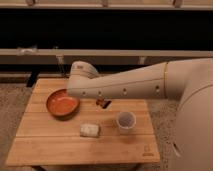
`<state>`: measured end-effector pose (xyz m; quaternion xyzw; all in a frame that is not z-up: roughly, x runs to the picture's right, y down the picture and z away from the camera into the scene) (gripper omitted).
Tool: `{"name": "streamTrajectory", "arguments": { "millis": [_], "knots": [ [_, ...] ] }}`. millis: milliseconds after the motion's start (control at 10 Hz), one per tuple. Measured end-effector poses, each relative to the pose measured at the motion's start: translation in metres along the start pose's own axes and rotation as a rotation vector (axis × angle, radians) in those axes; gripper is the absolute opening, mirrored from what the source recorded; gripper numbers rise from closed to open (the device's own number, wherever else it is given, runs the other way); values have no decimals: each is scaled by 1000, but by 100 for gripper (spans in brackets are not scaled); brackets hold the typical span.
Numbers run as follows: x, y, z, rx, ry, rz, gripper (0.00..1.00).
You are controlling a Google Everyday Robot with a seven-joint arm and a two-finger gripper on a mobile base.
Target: Place the eraser in the ceramic cup
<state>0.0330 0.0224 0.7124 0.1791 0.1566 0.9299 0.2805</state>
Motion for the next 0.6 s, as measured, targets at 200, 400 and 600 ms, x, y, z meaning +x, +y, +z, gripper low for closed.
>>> {"name": "streamTrajectory", "arguments": {
  "millis": [200,400,600],
  "knots": [
    [-9,-17,2,28,-8,18,0],
    [-15,-34,6,61,-18,30,0],
    [-24,-54,11,95,-32,43,0]
  ]
}}
